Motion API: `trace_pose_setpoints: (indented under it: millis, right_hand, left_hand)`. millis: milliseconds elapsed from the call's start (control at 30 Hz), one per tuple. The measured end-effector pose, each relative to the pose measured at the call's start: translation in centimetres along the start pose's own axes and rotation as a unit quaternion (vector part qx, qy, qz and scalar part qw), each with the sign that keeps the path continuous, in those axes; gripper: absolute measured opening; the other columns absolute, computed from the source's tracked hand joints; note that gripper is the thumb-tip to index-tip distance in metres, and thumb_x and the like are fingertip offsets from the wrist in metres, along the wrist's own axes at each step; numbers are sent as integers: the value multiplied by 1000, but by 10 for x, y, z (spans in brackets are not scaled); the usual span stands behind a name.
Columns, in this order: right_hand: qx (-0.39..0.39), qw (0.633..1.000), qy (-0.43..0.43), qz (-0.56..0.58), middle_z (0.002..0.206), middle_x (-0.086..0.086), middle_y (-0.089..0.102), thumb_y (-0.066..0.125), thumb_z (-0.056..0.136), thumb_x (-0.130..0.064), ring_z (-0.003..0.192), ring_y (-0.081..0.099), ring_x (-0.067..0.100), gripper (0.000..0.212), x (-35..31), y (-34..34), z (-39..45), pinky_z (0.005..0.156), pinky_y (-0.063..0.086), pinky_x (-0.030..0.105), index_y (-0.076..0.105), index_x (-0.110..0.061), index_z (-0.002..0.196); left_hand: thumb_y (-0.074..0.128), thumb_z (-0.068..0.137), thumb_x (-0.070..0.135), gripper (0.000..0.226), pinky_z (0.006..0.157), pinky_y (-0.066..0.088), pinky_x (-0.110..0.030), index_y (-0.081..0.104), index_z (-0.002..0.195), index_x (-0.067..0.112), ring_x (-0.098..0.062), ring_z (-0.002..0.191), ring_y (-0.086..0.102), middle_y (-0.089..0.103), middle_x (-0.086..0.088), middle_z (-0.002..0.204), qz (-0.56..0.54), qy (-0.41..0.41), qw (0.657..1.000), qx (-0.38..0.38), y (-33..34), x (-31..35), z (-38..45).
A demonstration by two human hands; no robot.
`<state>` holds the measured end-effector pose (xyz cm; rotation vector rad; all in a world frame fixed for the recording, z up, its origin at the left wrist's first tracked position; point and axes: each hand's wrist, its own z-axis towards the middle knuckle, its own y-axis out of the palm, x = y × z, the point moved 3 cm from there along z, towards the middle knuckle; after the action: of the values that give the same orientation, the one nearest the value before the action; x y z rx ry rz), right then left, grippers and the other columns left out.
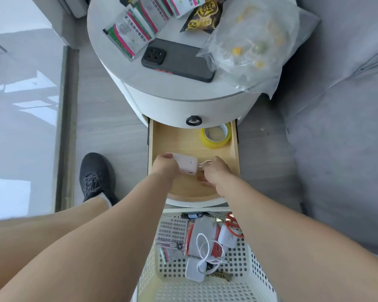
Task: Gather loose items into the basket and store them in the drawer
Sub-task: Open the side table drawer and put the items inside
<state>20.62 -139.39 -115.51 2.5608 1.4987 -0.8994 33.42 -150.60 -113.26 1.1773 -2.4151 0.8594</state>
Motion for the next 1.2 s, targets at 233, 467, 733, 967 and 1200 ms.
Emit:
trace_pose_setpoints:
  millis: [233,467,733,967,1200]
  right_hand:
    - [-30,995,-56,-71,114,1,67,42,108,-20,100,76,30,26,-19,12,12,69,59,34,51,-26,132]
    - [-56,870,-185,-453,156,11,31,47,106,-33,117,59,34,66,-19,3,-7,81,47,41,16,-36,164]
    - [181,701,-515,-458,60,-3,53,64,83,-17,54,51,22,11,55,-32,-109,43,30,26,56,-17,75]
    - [-69,721,-253,-641,97,7,71,54,91,-10,82,70,32,52,203,-24,-121,58,46,34,48,-24,141]
    - [-152,845,-123,-498,81,0,67,63,91,-28,73,64,20,19,189,-17,-121,67,49,31,74,-14,98]
  left_hand:
    - [44,94,13,66,102,51,-45,35,156,32,-35,119,55,3,-5,164,111,11,994,-5,26,-15,-6]
    - [42,93,20,72,113,41,-48,25,163,17,-38,135,47,-16,5,170,232,56,971,-23,19,-21,-14]
    - [42,100,23,54,121,27,-44,47,151,8,-34,150,25,20,-15,166,280,70,957,-25,-5,-8,-39]
    - [44,97,14,33,70,49,-31,65,123,18,-19,83,70,74,-2,102,64,137,987,-58,-15,-6,-74]
    - [46,101,10,26,66,46,-29,70,104,18,-17,73,65,76,-3,98,75,151,979,-117,-24,-9,-108]
